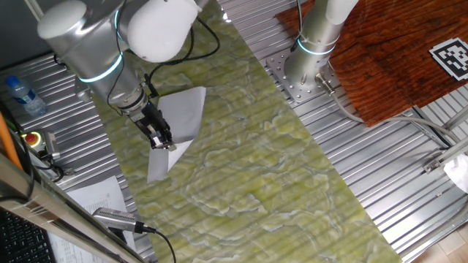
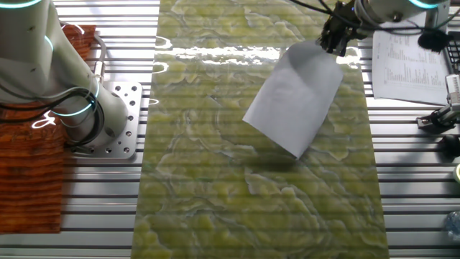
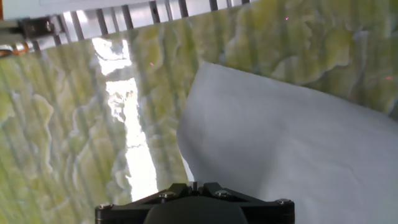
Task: Flip over and spread out the paper that is laid flat on the table
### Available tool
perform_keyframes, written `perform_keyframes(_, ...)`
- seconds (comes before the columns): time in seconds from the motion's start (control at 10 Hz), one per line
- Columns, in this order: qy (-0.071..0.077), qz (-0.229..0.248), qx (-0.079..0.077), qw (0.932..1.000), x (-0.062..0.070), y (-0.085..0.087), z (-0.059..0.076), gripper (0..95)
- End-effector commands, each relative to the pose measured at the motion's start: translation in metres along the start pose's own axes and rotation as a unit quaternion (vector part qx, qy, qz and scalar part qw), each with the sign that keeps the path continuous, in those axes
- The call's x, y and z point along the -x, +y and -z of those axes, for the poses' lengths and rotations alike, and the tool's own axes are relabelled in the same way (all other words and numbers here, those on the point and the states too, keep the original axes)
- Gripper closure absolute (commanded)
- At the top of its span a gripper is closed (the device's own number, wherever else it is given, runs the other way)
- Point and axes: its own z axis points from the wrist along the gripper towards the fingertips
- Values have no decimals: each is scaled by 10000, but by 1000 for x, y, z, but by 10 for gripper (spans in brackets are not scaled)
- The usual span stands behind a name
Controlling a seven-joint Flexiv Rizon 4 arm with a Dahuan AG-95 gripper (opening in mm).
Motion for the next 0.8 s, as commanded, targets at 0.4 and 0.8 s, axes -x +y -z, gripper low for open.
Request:
perform_keyframes(0.4,-49,242,-63,9997,-1,1,0,950)
perform_keyframes(0.8,-190,1274,-850,9880,-1,1,0,950)
